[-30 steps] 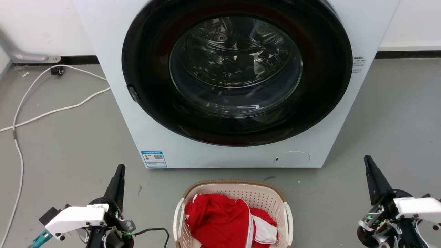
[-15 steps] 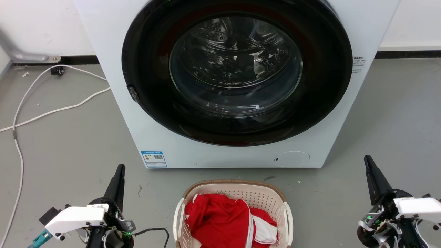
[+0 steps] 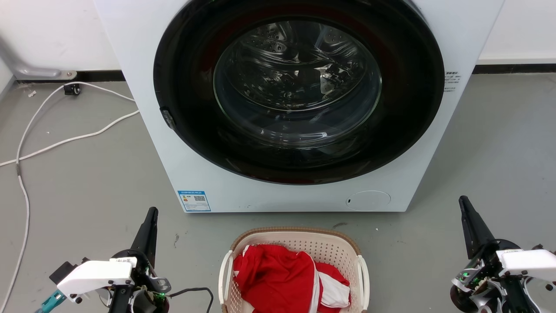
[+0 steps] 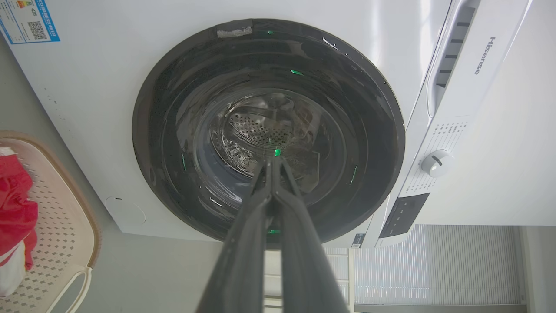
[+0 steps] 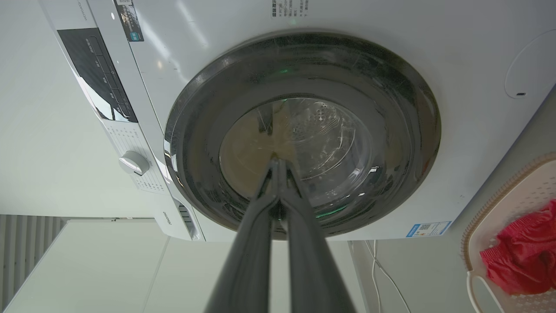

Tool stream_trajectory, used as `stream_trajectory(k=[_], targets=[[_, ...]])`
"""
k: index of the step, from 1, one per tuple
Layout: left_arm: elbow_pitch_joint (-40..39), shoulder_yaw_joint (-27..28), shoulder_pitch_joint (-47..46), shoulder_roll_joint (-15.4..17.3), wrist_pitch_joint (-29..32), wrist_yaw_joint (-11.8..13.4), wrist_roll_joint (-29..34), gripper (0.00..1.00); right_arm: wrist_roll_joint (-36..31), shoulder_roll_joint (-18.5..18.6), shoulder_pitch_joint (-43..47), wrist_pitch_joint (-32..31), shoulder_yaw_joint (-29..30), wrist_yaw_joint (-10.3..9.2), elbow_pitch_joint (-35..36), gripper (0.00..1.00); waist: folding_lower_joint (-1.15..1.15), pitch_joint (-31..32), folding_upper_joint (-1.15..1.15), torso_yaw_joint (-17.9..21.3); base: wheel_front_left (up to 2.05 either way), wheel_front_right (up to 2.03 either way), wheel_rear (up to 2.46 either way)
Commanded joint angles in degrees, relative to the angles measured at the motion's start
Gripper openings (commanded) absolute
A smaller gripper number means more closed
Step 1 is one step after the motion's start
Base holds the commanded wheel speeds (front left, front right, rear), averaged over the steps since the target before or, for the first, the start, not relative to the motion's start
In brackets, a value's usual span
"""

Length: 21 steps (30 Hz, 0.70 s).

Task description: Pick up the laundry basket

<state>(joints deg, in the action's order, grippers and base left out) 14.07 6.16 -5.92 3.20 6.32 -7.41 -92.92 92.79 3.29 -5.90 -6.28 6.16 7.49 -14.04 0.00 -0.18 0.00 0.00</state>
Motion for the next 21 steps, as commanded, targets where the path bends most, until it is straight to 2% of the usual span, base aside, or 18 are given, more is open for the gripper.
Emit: stream_trajectory(k=[1,21], targets=[[0.1,0.2,-0.6,-0.1,0.0,-0.2,0.4,0.00,-0.2,-0.2,-0.6,-0.1,0.1,0.00,0.0,0.00,0.00,0.0,0.00,0.0,0.00,0.00,0.00],[0.1,0.3,-0.6,-0.1,0.2,-0.2,0.5,0.00,-0.3,-0.3,-0.6,-0.2,0.2,0.00,-0.1,0.00,0.00,0.0,0.00,0.0,0.00,0.00,0.00]])
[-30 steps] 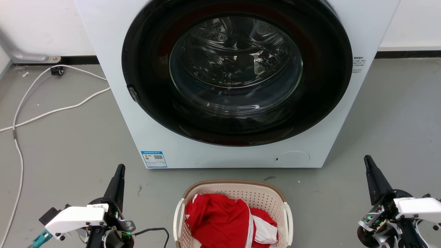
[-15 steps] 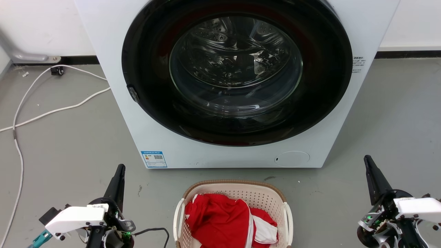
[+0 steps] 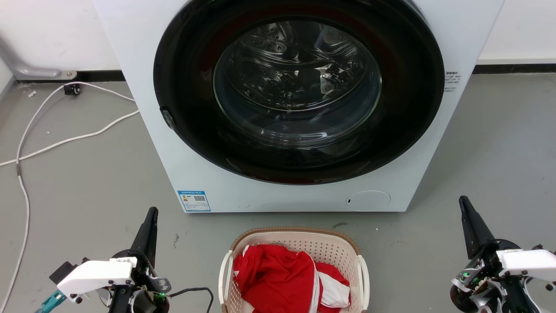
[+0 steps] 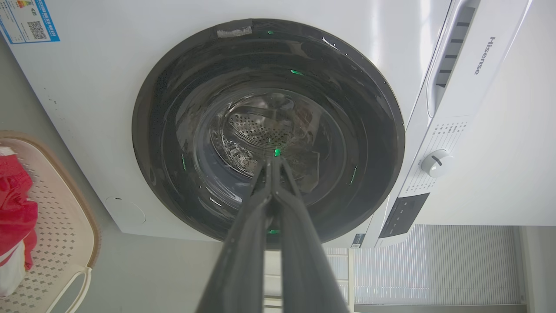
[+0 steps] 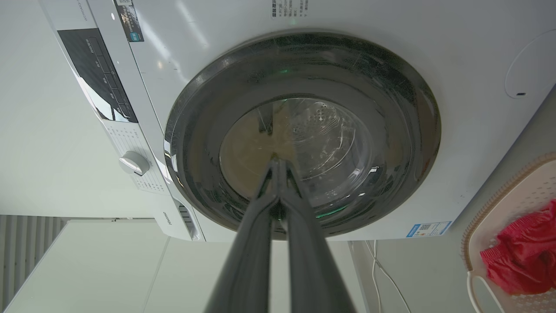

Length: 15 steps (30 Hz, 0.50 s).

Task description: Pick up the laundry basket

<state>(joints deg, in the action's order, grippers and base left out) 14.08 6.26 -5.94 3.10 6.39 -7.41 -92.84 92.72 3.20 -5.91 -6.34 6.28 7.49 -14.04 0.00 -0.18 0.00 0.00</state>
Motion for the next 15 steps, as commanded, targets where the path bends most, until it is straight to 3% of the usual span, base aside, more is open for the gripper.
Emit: stream_trajectory(k=[1,13,14,15], targets=[[0.1,0.2,-0.6,0.0,0.1,-0.2,0.4,0.00,-0.2,-0.2,-0.6,-0.2,0.1,0.00,-0.1,0.00,0.00,0.0,0.00,0.0,0.00,0.00,0.00],[0.1,0.3,-0.6,-0.1,0.2,-0.2,0.3,0.00,-0.3,-0.2,-0.6,-0.2,0.1,0.00,-0.1,0.00,0.00,0.0,0.00,0.0,0.00,0.00,0.00],[0.0,0.1,0.0,0.0,0.0,0.0,0.3,1.00,0.0,0.0,0.0,0.0,0.1,0.00,0.0,1.00,0.00,0.0,0.00,0.0,0.00,0.00,0.00],[0.4,0.0,0.2,-0.1,0.0,0.0,0.3,1.00,0.0,-0.1,0.2,0.0,0.0,0.00,-0.4,1.00,0.00,0.0,0.00,0.0,0.00,0.00,0.00]])
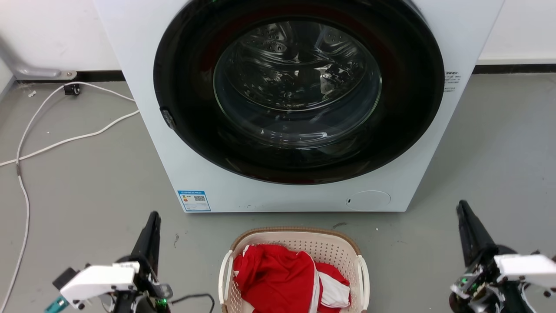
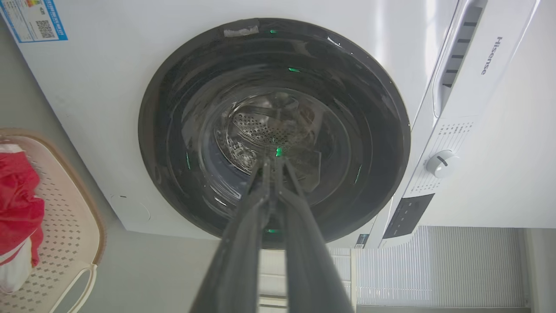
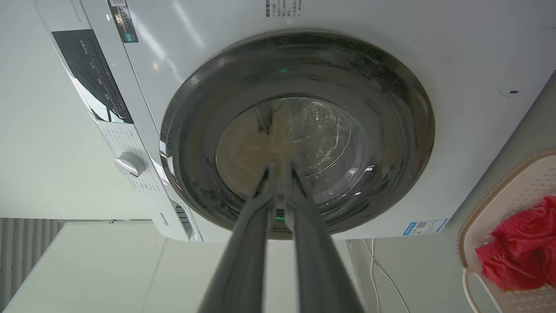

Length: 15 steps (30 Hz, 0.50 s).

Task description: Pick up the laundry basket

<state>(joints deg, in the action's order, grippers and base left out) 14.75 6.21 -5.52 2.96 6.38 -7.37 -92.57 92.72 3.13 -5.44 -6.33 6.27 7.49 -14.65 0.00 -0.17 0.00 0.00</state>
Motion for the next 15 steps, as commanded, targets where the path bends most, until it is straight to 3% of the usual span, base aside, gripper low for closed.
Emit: stream_trajectory(k=[1,15], targets=[[0.2,0.0,0.2,0.0,0.0,0.0,0.0,1.00,0.0,0.0,0.2,0.0,0.0,0.00,-0.2,1.00,0.00,0.0,0.00,0.0,0.00,0.00,0.00],[-1.4,0.4,2.7,-0.1,-3.7,0.0,4.5,1.00,-4.5,-0.1,2.3,3.7,-0.7,-0.01,0.3,1.00,0.00,0.0,0.00,0.0,0.00,0.00,0.00]])
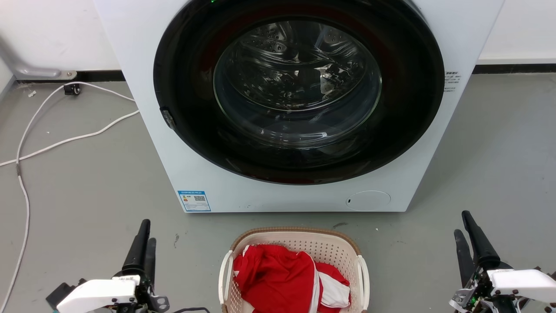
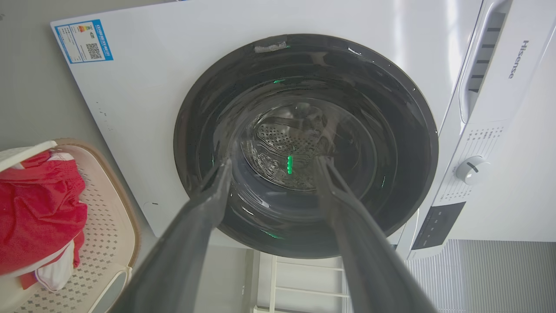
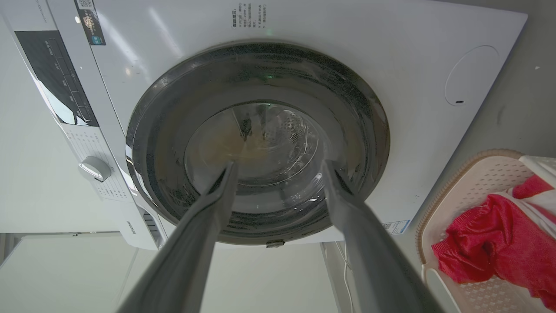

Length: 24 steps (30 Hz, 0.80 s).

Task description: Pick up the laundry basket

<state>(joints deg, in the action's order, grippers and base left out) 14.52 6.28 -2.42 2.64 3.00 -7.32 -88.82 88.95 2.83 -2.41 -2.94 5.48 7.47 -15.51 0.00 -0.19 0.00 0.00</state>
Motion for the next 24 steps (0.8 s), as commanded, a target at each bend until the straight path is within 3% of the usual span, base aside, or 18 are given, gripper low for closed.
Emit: stream_trajectory(k=[1,16,24], targets=[[-1.2,0.7,-0.3,0.2,-0.6,0.0,1.5,1.00,-1.9,0.2,-0.6,0.6,0.2,0.01,1.0,1.00,0.00,0.0,0.00,0.0,0.00,0.00,0.00],[-6.9,3.8,1.1,0.2,-4.7,3.0,15.8,1.00,-28.6,0.2,-0.3,4.6,1.6,0.02,5.8,1.00,0.00,-0.1,0.00,-0.1,0.00,0.00,0.00],[-12.2,2.1,2.0,0.2,-6.1,4.9,25.7,1.00,-40.4,0.2,0.0,6.1,0.3,0.02,11.1,1.00,0.00,-0.2,0.00,0.0,0.00,0.00,0.00]])
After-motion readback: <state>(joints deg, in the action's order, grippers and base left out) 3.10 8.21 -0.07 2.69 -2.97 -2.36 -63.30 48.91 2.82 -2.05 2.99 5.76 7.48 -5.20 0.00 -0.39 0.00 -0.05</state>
